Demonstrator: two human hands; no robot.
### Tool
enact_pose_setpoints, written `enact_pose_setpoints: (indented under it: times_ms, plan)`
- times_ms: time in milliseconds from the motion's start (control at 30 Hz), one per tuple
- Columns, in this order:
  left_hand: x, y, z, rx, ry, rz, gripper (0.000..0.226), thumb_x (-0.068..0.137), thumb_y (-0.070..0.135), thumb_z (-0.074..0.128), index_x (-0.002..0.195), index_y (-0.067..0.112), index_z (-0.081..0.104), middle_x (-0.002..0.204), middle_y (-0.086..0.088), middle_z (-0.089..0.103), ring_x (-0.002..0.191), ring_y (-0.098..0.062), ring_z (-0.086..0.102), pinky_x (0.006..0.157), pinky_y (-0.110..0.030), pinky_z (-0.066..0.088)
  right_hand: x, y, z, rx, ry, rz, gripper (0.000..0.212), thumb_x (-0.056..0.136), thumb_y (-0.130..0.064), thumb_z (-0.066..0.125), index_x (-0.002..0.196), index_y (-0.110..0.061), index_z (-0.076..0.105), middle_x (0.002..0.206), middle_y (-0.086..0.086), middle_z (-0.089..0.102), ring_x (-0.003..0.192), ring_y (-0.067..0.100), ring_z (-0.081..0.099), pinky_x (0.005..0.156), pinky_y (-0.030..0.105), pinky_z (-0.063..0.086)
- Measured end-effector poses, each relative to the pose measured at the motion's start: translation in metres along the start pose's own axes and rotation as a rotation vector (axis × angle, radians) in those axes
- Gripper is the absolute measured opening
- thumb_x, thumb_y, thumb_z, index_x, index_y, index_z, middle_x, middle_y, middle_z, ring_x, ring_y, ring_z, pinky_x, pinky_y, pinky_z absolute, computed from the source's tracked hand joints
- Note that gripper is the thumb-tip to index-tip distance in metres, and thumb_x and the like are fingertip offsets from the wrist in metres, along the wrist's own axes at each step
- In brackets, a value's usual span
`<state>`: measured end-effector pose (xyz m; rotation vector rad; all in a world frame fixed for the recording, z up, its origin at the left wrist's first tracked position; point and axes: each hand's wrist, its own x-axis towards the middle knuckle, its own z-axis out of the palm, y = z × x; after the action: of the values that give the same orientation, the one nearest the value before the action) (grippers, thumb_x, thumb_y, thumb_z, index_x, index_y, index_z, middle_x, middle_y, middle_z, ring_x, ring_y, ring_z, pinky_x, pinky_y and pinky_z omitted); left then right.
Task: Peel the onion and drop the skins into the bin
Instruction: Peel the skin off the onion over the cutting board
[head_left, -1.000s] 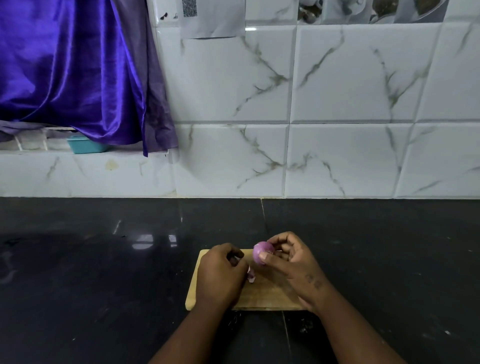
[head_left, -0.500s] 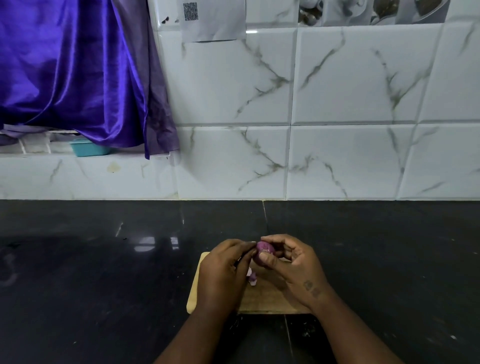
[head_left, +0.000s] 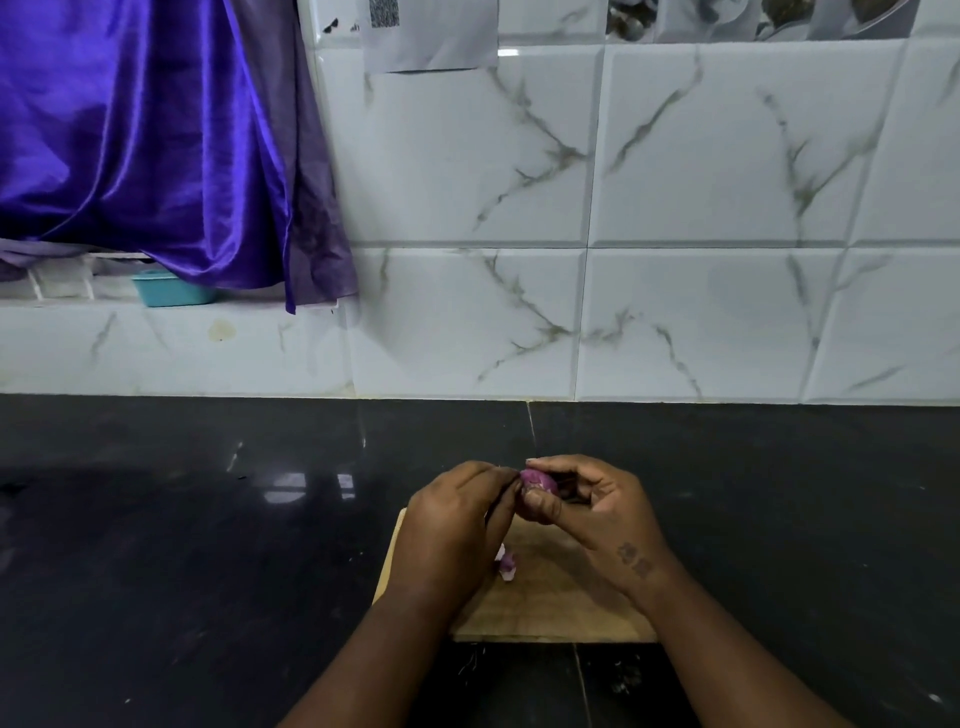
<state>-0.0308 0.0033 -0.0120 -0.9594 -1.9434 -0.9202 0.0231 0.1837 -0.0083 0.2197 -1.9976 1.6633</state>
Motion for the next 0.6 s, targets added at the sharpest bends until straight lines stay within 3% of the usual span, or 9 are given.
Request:
enact_pose_setpoints:
  times_ms: [100, 200, 367, 500, 600]
  plan:
    - [-0.003, 0.002, 0.001, -0.027, 0.048, -0.019, 0.018, 0.095, 0.024, 0.067, 0.097, 0.013, 0.082, 0.09, 0.002, 0.079, 0.078, -0.011, 0.073, 0.066, -0.032, 0.062, -0.003, 0.001, 0.004, 0.06, 0.002, -0.01, 0.036, 0.073, -0.021, 0.087, 0.108, -0.017, 0.079, 0.104, 0.004, 0.082, 0.096, 0.022, 0.078, 0.083, 0.033, 0.065]
    - [-0.006, 0.007, 0.001, -0.133, 0.104, -0.136, 0.007, 0.091, 0.014, 0.076, 0.094, 0.016, 0.082, 0.088, 0.007, 0.078, 0.078, -0.004, 0.071, 0.068, -0.025, 0.061, -0.004, 0.001, 0.005, 0.059, 0.0, -0.021, 0.032, 0.077, -0.009, 0.086, 0.108, -0.013, 0.078, 0.108, 0.004, 0.081, 0.099, 0.021, 0.077, 0.084, 0.029, 0.063]
    - [-0.006, 0.015, 0.001, -0.288, 0.158, -0.337, 0.021, 0.087, -0.001, 0.082, 0.091, 0.019, 0.083, 0.084, 0.014, 0.077, 0.082, -0.002, 0.074, 0.07, -0.008, 0.054, -0.008, -0.001, 0.005, 0.086, 0.004, -0.005, 0.03, 0.079, -0.004, 0.084, 0.107, -0.012, 0.078, 0.11, 0.004, 0.08, 0.103, 0.02, 0.076, 0.087, 0.03, 0.063]
    - [-0.007, 0.017, 0.001, -0.431, 0.174, -0.487, 0.03, 0.09, -0.001, 0.079, 0.089, 0.028, 0.08, 0.085, 0.009, 0.08, 0.083, -0.006, 0.076, 0.07, -0.01, 0.056, -0.011, -0.002, 0.007, 0.162, 0.021, 0.018, 0.031, 0.079, -0.007, 0.083, 0.109, -0.012, 0.078, 0.111, 0.007, 0.08, 0.106, 0.025, 0.075, 0.086, 0.034, 0.064]
    - [-0.006, 0.019, 0.001, -0.585, 0.195, -0.63, 0.025, 0.095, -0.002, 0.073, 0.091, 0.021, 0.082, 0.087, -0.001, 0.083, 0.085, -0.012, 0.08, 0.075, -0.021, 0.064, -0.01, -0.004, 0.009, 0.287, 0.055, 0.064, 0.033, 0.077, -0.006, 0.082, 0.109, -0.009, 0.077, 0.109, 0.012, 0.08, 0.104, 0.028, 0.077, 0.076, 0.029, 0.064]
